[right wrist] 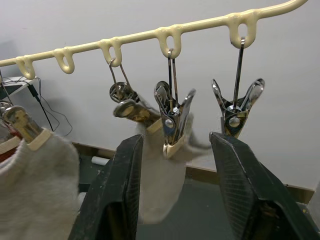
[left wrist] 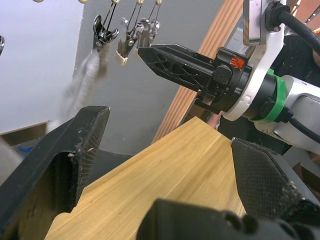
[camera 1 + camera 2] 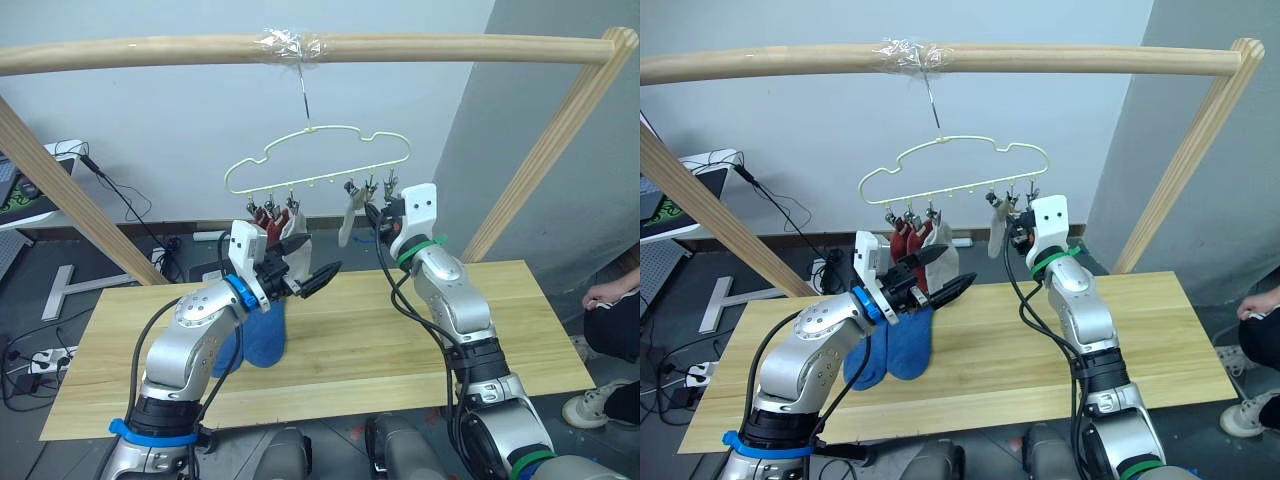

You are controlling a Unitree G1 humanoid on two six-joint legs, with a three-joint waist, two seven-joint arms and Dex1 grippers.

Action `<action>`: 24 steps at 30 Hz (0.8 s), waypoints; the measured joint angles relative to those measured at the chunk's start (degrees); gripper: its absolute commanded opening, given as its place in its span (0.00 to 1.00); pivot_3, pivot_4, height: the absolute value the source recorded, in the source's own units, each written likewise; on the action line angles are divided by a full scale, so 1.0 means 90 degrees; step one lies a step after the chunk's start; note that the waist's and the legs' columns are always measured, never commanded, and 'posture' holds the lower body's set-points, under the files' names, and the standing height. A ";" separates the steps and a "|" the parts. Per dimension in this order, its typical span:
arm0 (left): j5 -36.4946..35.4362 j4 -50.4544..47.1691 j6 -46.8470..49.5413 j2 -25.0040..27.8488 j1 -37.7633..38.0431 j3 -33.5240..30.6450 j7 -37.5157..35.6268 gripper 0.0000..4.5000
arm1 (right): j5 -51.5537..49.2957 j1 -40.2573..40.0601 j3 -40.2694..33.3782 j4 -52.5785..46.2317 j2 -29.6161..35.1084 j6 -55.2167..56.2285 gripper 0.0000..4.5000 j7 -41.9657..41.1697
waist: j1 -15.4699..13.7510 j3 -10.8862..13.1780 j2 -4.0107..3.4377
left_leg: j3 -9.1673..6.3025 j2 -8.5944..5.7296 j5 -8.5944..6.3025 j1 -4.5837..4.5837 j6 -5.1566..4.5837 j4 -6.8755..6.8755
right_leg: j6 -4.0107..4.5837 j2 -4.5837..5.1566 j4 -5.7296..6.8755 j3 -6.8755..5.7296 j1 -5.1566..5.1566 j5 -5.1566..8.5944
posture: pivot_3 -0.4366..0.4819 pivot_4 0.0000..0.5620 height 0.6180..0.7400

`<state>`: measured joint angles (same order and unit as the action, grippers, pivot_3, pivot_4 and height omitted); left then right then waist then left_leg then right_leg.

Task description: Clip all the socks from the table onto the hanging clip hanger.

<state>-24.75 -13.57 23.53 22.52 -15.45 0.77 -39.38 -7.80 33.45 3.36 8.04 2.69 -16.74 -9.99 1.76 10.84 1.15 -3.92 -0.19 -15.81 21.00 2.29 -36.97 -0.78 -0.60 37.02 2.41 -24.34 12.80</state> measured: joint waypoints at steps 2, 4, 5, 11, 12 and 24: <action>0.0000 0.0000 0.0000 0.0000 -0.0003 0.0000 0.0000 1.00 | 0.0004 0.0100 -0.0003 0.0121 -0.0006 0.0015 0.49 0.0002 | 0.0002 0.0000 0.0000 | 0.0001 0.0000 0.0000 -0.0001 0.0000 -0.0001 | 0.0000 0.0000 0.0002 0.0001 0.0000 0.0000 | 0.53 0.27 1.00; 0.0000 0.0000 0.0000 0.0000 -0.0010 0.0000 0.0000 1.00 | 0.0009 0.0217 -0.0012 0.0223 -0.0021 0.0075 0.49 0.0006 | 0.0002 0.0000 0.0000 | 0.0000 0.0000 0.0000 -0.0002 0.0000 -0.0001 | 0.0001 0.0000 0.0003 0.0000 0.0000 0.0000 | 0.53 0.27 1.00; 0.0000 0.0000 0.0000 0.0000 -0.0021 -0.0001 0.0000 1.00 | 0.0012 0.0274 -0.0014 0.0276 -0.0033 0.0122 0.49 0.0007 | 0.0001 0.0000 0.0000 | 0.0000 0.0000 0.0000 -0.0002 0.0000 -0.0001 | 0.0001 0.0000 0.0004 -0.0001 0.0000 0.0000 | 0.53 0.27 1.00; -0.0020 -0.0004 0.0021 0.0037 -0.0130 -0.0072 0.0000 1.00 | 0.0090 0.0560 -0.0033 0.0784 -0.0114 0.0374 0.49 0.0026 | 0.0001 0.0000 0.0000 | 0.0002 0.0000 0.0000 -0.0002 0.0000 -0.0001 | 0.0027 0.0000 0.0004 0.0001 0.0000 -0.0016 | 0.53 0.27 1.00; -0.0026 -0.0004 0.0021 0.0040 -0.0138 -0.0100 0.0000 1.00 | 0.0104 0.0592 -0.0035 0.0846 -0.0125 0.0411 0.49 0.0027 | 0.0001 0.0000 0.0000 | 0.0002 0.0000 0.0000 -0.0002 0.0000 -0.0001 | 0.0029 0.0000 0.0004 0.0000 0.0000 -0.0017 | 0.53 0.27 1.00; -0.0064 -0.0018 0.0119 0.0067 -0.0182 -0.0130 0.0011 1.00 | 0.0227 0.1009 -0.0061 0.1475 -0.0157 0.0803 0.49 -0.0016 | -0.0005 0.0000 0.0000 | -0.0001 0.0000 0.0000 -0.0003 0.0000 -0.0001 | 0.0032 0.0001 0.0006 -0.0002 0.0000 -0.0019 | 0.54 0.28 1.00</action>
<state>-25.33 -13.73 24.60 23.12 -17.09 -0.39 -39.28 -5.76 42.53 2.82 21.31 1.27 -9.51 -10.13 1.72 10.84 1.15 -3.92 -0.20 -15.81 20.97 2.29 -36.98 -0.49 -0.60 37.08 2.39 -24.34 12.63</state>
